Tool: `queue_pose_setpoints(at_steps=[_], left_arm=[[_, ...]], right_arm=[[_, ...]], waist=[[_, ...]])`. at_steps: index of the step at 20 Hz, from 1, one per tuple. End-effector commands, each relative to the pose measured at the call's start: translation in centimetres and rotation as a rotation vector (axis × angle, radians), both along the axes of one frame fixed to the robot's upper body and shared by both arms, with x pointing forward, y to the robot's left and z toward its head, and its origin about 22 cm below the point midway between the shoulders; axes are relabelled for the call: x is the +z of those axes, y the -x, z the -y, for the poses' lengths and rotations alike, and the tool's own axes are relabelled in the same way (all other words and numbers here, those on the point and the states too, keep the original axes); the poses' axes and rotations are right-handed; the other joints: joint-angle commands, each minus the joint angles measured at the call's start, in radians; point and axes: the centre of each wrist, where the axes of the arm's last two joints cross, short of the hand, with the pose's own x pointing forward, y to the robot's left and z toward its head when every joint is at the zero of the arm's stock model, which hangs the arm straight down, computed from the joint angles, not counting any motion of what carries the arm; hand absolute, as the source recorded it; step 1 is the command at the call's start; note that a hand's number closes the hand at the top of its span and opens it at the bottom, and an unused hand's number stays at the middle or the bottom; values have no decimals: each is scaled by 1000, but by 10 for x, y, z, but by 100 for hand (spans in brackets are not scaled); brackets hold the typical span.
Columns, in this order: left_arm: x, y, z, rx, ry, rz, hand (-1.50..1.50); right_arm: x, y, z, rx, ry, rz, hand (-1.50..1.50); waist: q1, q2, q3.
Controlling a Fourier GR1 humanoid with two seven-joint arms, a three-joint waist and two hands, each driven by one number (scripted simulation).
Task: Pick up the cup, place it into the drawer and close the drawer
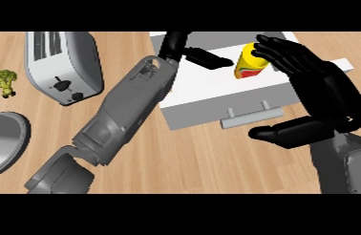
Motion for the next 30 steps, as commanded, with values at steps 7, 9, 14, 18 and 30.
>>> queue_pose_setpoints(at_steps=[7,9,14,18,30], left_arm=[[26,-1,8,18,269,110,-150],[14,0,2,47,288,108,-150],[-5,0,-6,78,284,99,-150],[-2,0,-6,67,334,101,-150],[-39,10,-48,74,420,115,-150]], right_arm=[[-14,9,-4,370,324,-121,150],[-13,11,-13,367,463,-134,150],[-17,24,-6,227,681,-107,-150],[-54,22,-5,118,796,-128,-150],[-164,-39,-17,82,1015,-274,150]], waist=[[36,-19,-1],[69,-23,-2],[114,-32,-1],[164,-36,0],[271,-44,0]])
